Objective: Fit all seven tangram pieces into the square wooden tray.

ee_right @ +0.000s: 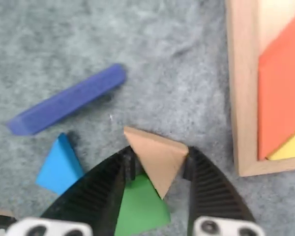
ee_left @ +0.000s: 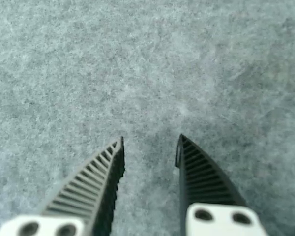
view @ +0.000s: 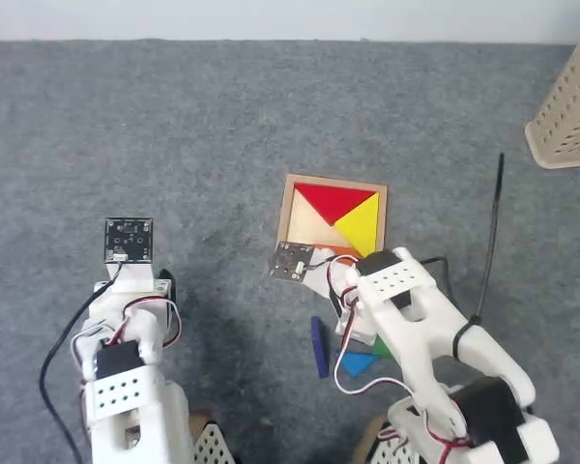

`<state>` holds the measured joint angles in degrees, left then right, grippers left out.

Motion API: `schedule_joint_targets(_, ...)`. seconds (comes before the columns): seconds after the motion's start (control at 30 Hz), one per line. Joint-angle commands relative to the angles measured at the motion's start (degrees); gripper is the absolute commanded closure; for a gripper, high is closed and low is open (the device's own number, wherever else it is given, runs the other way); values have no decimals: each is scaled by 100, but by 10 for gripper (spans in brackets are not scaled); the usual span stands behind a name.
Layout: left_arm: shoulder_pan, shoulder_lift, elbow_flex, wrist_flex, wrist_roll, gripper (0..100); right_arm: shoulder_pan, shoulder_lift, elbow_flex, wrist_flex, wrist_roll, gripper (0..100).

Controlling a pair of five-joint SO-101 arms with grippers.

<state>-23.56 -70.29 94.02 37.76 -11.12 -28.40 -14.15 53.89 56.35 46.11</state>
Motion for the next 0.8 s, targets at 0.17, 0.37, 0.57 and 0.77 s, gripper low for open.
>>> schedule_joint_targets(0.17, -26, -114, -22, -149, -35, 832, -4, -286, -35, -145, -422, 950)
schedule_joint_targets(0.37, -26, -114, -22, -149, -35, 832, 462, -295, -343, -145, -923, 952)
schedule_joint_targets(0.57, -26, -114, -22, -149, -35, 832, 479, -303, -431, 40, -1029, 950)
schedule_joint_targets(0.77, -26, -114, -22, -149, -35, 832, 523, -1007, -536, 523, -1029, 949)
